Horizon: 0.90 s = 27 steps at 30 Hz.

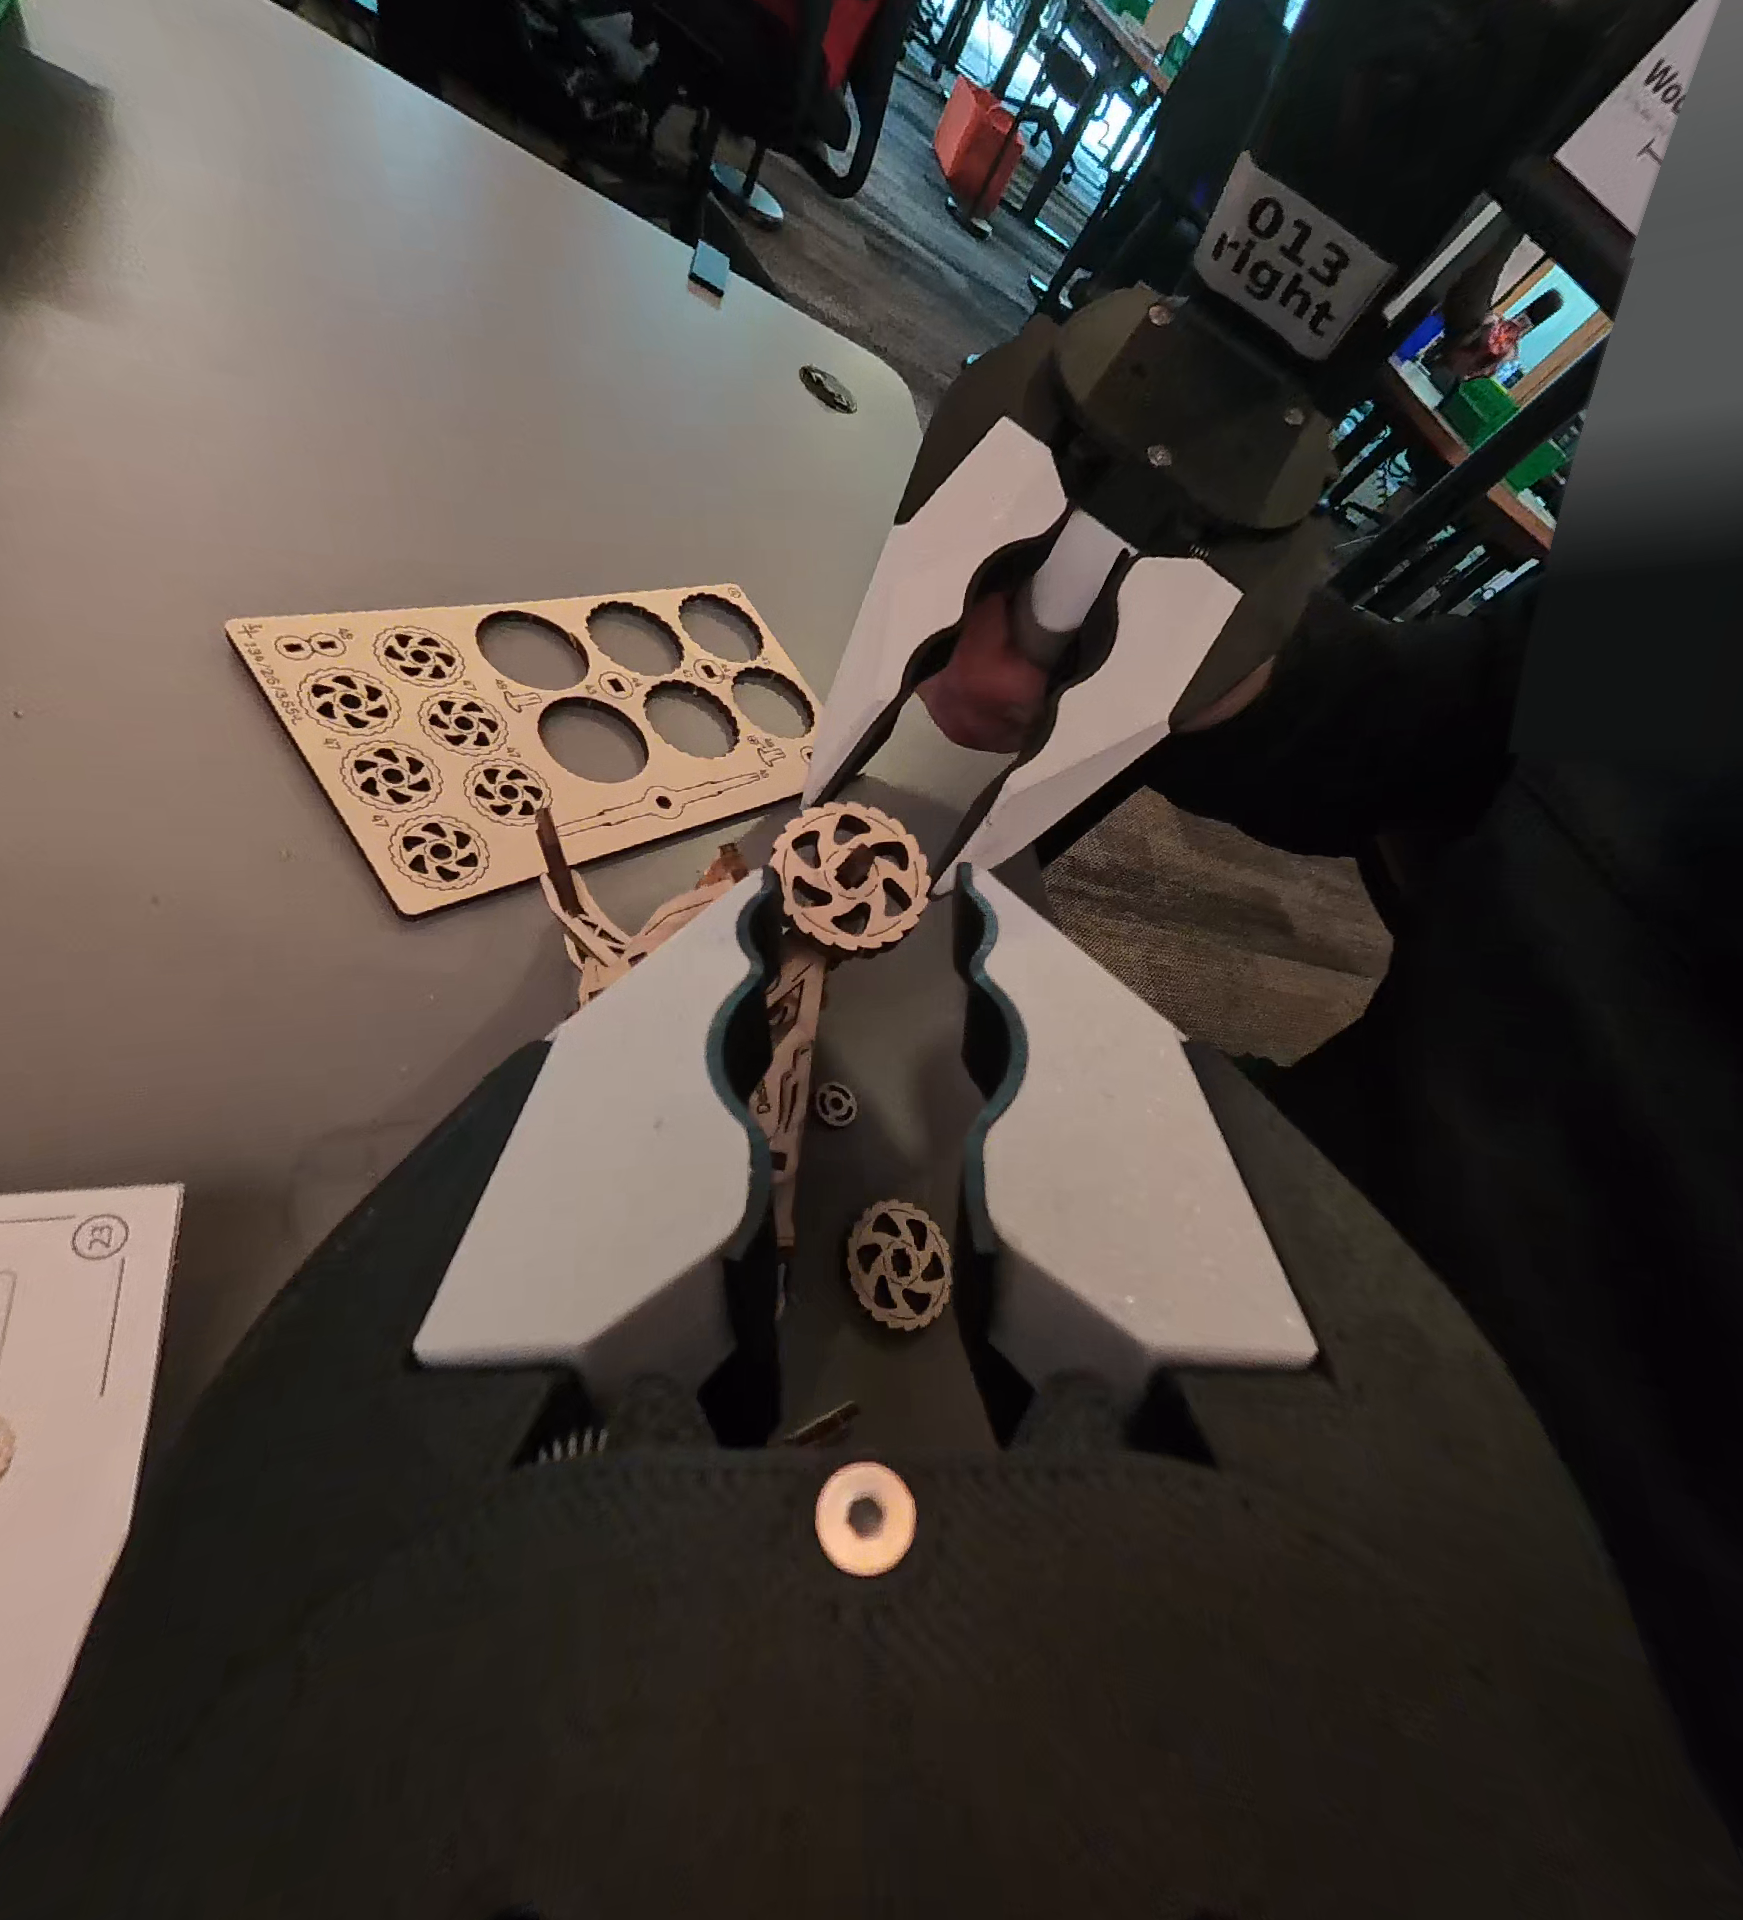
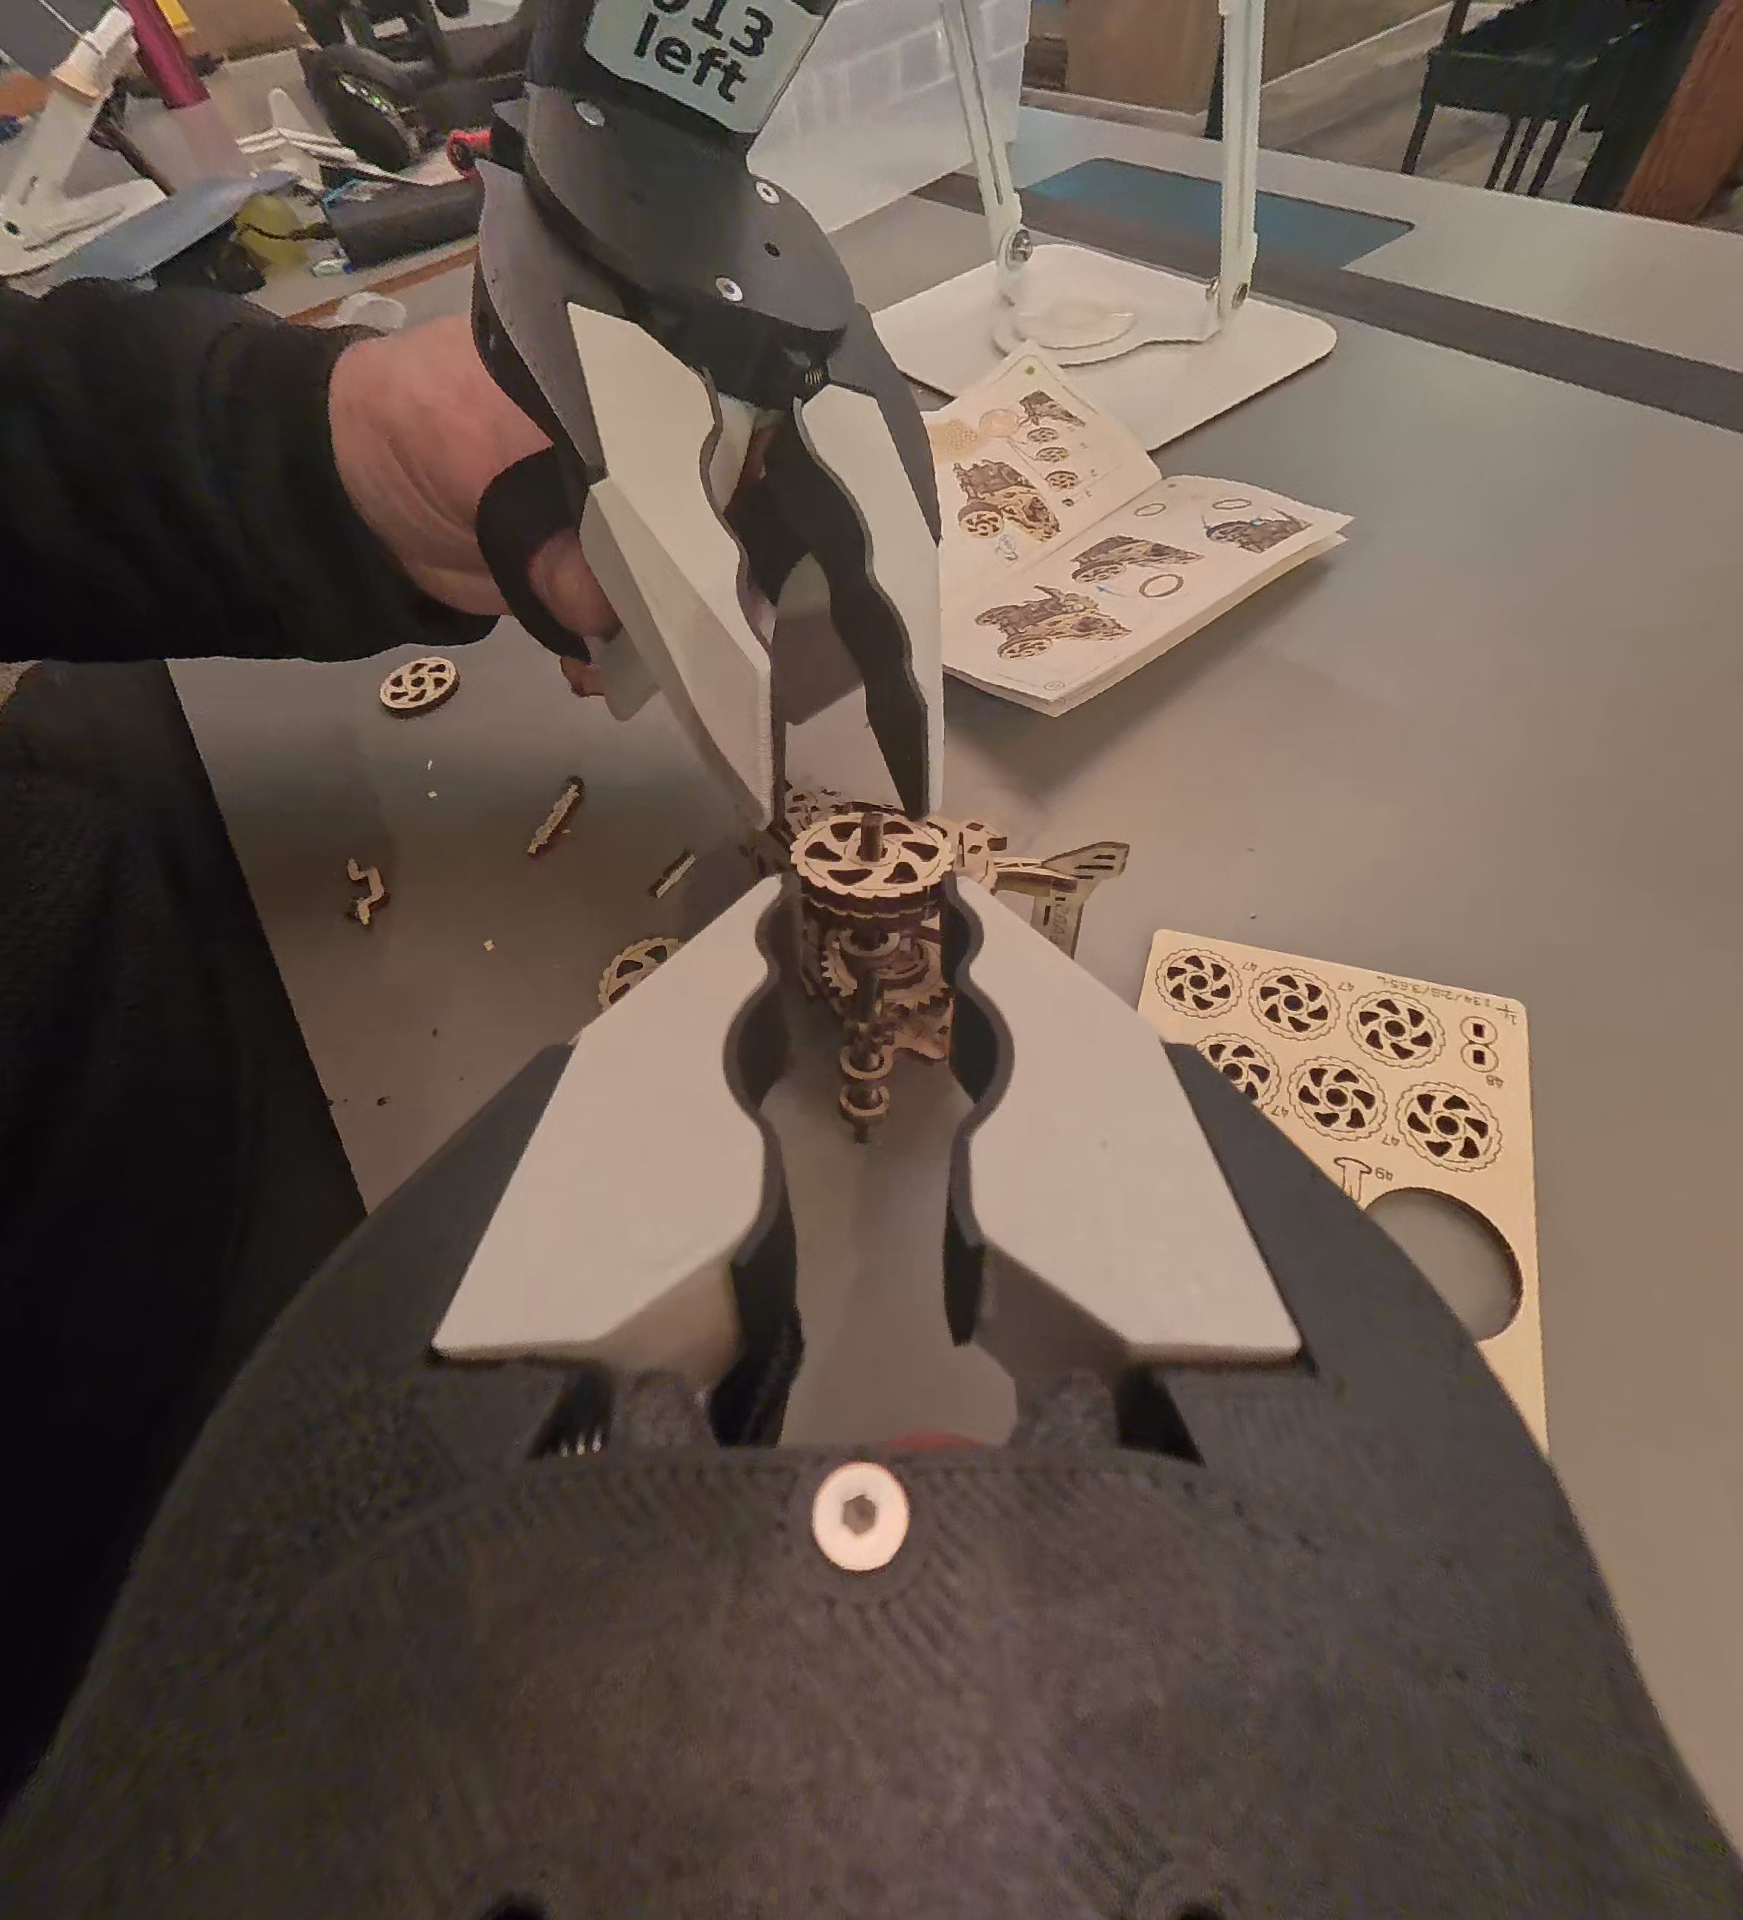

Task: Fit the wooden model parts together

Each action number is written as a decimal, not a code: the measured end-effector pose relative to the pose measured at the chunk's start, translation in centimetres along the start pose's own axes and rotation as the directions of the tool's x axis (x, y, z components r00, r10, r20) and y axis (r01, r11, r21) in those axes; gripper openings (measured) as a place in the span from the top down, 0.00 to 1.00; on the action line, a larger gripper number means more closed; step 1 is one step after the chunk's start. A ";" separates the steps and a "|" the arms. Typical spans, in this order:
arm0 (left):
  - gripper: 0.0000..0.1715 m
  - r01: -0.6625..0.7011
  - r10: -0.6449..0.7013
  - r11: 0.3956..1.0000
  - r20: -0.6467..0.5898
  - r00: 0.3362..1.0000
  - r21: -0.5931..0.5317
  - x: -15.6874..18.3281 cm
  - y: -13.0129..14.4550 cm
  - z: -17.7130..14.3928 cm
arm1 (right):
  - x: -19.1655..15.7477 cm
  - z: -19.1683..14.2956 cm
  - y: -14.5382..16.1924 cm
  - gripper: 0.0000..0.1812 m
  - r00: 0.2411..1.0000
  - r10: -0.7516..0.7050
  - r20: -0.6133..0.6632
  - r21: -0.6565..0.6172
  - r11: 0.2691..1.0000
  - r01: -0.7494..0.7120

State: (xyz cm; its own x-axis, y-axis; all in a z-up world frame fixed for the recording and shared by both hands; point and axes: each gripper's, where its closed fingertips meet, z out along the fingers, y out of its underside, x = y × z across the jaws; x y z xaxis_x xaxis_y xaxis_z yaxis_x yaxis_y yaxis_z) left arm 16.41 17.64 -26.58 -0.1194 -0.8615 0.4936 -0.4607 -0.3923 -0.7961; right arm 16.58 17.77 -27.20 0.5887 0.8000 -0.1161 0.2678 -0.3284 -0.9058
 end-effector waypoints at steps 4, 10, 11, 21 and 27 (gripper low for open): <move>0.79 -0.016 0.016 1.000 0.049 0.999 0.006 -0.2 -0.2 -0.9 | 0.6 -0.5 -0.3 0.72 0.999 0.021 -0.031 0.011 1.000 -0.021; 0.72 -0.046 0.088 0.982 0.230 0.969 -0.182 0.8 4.6 -3.0 | -2.7 -2.0 -0.3 0.83 0.995 -0.062 0.078 0.036 0.998 0.060; 0.69 -0.043 0.104 0.973 0.264 0.959 -0.225 1.0 6.0 -2.8 | -3.2 -1.9 0.1 0.84 0.993 -0.072 0.089 0.026 0.997 0.070; 0.65 -0.123 0.205 0.972 0.468 0.859 -0.200 1.4 7.1 -2.7 | -4.9 -0.6 2.1 0.83 0.994 -0.050 0.100 -0.010 0.999 0.051; 0.67 -0.120 0.198 0.974 0.467 0.862 -0.192 1.9 7.0 -2.6 | -5.9 1.1 3.3 0.79 0.986 -0.068 0.154 -0.099 0.992 0.084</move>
State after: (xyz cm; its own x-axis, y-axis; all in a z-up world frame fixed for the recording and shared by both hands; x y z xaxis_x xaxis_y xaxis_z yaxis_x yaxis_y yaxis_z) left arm 10.64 14.12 -30.33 0.2164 -0.9707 0.1045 -0.6029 -0.2171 -0.7677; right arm 13.17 12.54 -29.98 0.4449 0.8881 -0.1154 0.3901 -0.3082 -0.8677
